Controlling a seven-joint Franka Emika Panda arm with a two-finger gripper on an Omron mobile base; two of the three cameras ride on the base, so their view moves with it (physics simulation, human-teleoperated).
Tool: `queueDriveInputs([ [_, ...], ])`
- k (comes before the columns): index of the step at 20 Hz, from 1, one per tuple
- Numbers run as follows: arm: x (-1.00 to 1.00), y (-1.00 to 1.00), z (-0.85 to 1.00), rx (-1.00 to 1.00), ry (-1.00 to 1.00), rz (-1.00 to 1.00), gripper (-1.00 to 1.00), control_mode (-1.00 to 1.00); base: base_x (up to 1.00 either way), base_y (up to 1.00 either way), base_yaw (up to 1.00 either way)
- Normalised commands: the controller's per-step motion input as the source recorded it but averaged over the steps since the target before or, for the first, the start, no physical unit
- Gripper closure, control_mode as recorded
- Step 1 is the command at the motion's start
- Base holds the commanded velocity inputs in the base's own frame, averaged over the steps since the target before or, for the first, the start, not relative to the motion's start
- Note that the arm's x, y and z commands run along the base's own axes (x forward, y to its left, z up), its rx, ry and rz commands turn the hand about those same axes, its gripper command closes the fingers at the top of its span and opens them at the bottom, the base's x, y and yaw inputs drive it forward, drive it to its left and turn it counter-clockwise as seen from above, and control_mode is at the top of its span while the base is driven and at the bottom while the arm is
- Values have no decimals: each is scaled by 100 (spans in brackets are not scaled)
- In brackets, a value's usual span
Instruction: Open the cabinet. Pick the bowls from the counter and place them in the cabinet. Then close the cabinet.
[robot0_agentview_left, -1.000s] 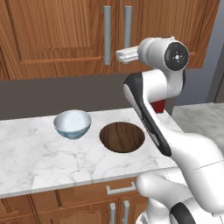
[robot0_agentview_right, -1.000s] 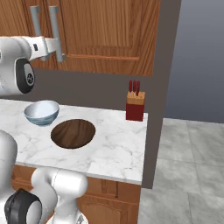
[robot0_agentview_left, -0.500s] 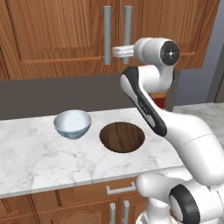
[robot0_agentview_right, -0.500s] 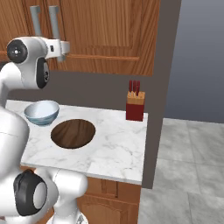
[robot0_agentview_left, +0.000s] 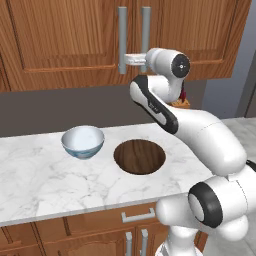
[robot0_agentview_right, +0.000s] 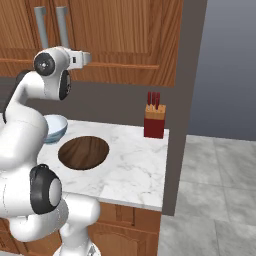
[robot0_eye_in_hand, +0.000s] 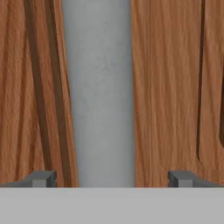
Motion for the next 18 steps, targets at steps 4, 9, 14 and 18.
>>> queueDriveInputs([
  [4, 84, 18, -23, 6, -3, 0, -100, -100, 0, 0, 0],
  [9, 87, 44, -10, 0, 0, -3, -100, -100, 0, 0, 0],
  [14, 75, 50, 0, -3, 7, -8, 100, -100, 0, 0, 0],
  [18, 38, -4, -3, 0, 5, 0, 100, -100, 0, 0, 0],
])
